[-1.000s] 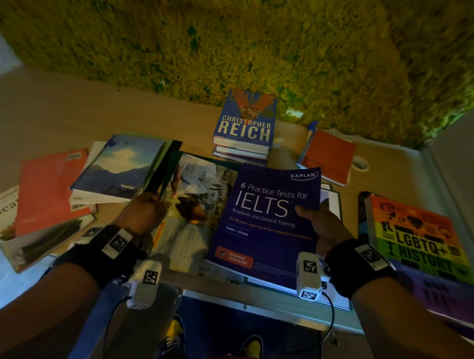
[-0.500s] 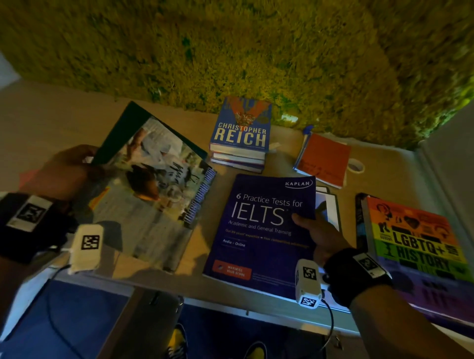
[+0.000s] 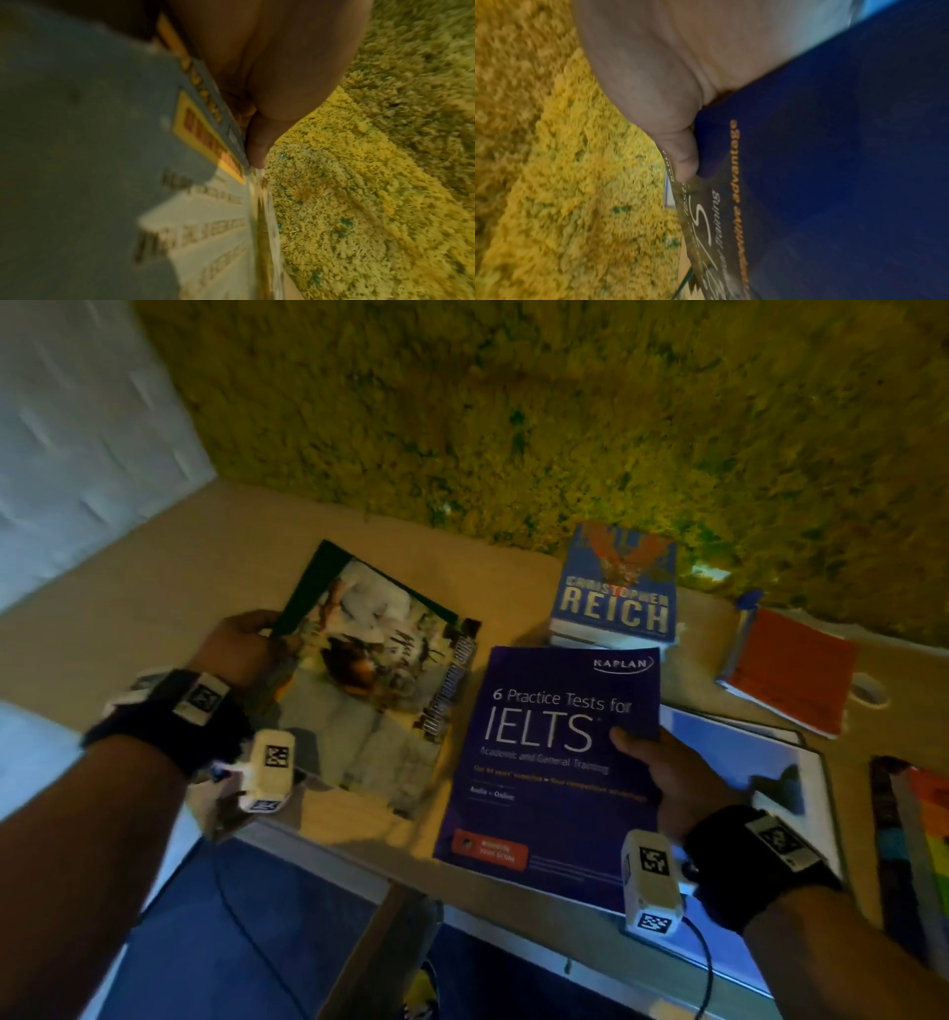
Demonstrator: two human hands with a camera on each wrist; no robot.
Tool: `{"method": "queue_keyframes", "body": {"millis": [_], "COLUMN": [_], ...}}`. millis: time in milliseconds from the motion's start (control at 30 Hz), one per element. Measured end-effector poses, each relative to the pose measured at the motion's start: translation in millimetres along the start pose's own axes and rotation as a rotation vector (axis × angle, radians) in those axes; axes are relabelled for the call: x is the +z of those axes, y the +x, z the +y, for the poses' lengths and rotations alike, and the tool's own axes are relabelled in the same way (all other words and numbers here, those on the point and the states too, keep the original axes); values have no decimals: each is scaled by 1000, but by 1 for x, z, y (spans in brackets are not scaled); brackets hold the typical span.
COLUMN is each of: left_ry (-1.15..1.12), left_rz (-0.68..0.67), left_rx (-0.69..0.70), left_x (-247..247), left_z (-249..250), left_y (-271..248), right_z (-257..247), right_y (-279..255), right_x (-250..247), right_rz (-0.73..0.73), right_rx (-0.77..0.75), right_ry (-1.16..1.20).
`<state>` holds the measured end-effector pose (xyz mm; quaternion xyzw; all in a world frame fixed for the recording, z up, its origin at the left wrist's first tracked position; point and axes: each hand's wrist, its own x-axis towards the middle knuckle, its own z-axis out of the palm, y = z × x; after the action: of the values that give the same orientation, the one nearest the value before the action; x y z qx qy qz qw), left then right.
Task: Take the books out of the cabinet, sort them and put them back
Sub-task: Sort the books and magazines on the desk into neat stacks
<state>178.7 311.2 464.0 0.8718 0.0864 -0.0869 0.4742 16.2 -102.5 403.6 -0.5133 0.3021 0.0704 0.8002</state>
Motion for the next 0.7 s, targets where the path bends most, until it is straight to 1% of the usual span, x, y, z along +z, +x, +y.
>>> {"method": "queue_keyframes", "body": {"millis": [100, 200, 267, 367, 433, 500, 533, 600, 633, 700], "left_ry": [53, 58, 132, 311, 462, 583, 579, 540, 565, 694], "left_rz": [25, -21, 8, 49, 43, 63, 62, 23, 2, -52], "left_rx": [-29, -27, -50, -111, -85, -10, 22, 69, 89, 128], "left_x": [-6, -8, -8, -3, 4, 17, 25, 43, 51, 67], "left_z": [-9, -19, -22, -24, -26, -22, -20, -17, -16, -21], "left_y": [14, 30, 38, 44, 47, 42, 36, 23, 16, 7], "right_z": [7, 13, 18, 24, 22, 17, 13, 2, -5, -19], "right_y": [11, 18, 23, 29, 29, 30, 31, 30, 30, 21], "right_x": [20, 33, 37, 40, 45, 46, 46, 46, 44, 49], "right_rz": [6, 13, 40, 72, 86, 139, 163, 196, 211, 253], "right_rx": [28, 44, 35, 38, 25, -52, -108, -198, -229, -311], "right_ry": [-10, -9, -28, -63, -130, -246, -313, -443, -543, -744]}}
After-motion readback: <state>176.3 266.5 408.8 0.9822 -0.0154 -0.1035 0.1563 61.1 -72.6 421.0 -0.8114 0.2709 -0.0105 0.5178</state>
